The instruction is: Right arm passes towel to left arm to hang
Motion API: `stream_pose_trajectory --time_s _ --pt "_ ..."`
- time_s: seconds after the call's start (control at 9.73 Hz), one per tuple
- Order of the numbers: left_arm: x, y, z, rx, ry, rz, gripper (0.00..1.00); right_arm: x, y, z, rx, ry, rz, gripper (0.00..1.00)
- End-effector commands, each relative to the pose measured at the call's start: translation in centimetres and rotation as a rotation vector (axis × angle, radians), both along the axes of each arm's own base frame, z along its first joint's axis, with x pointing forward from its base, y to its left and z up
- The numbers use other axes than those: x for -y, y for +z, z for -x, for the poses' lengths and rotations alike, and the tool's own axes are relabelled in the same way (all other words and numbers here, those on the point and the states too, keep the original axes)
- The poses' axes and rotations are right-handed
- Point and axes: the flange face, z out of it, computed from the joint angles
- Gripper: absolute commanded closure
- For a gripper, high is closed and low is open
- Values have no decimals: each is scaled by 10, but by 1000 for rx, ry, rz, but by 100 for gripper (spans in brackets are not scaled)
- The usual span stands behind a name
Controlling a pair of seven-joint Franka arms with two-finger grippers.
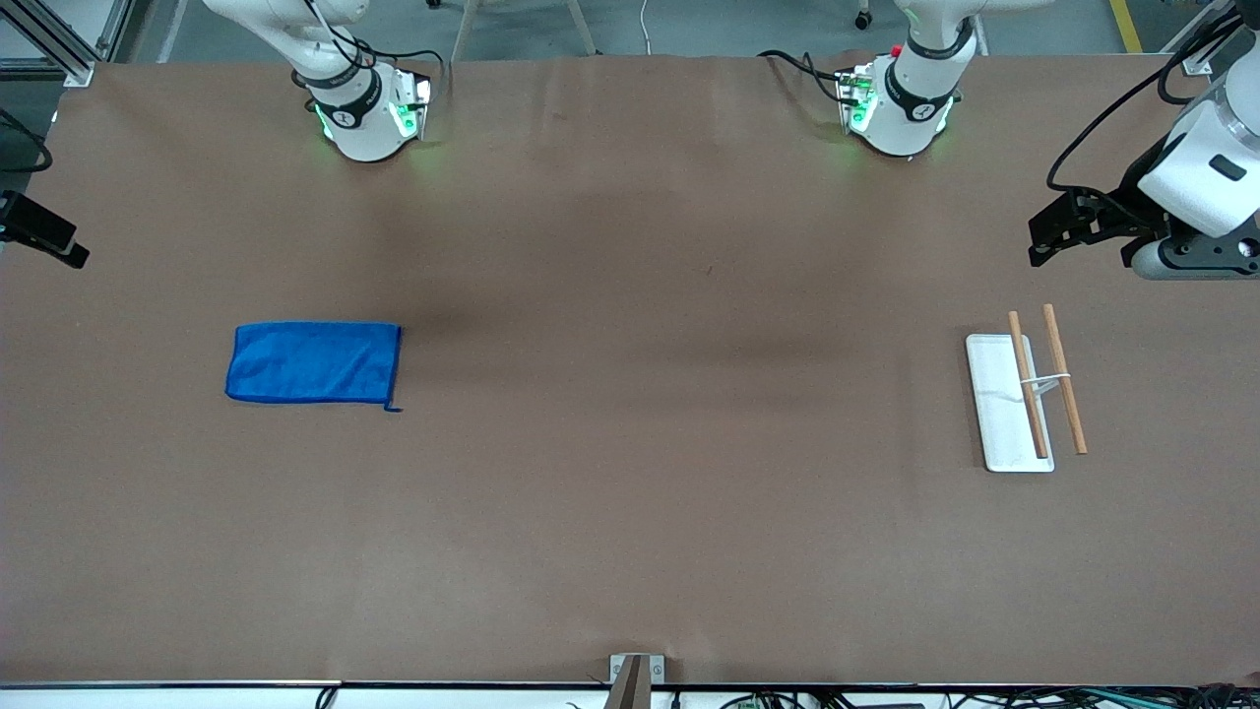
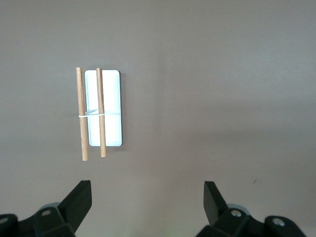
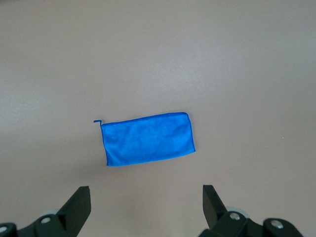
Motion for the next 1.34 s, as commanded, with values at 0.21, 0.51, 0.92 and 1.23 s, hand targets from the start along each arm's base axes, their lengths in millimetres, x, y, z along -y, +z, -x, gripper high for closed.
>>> stream_pose_trajectory --time_s 0.21,0.51,0.92,1.23 --pt "0 -15 -5 -25 4 -8 0 -2 0 5 -6 -3 9 0" --pt "1 -16 -5 -26 -2 -9 0 -1 -51 5 -99 11 -1 0" --pt "-1 -16 -6 -27 -7 -11 0 0 -222 -7 -98 131 1 0" --pt "0 -18 -7 -30 -7 -11 0 2 -348 -1 -77 159 2 0"
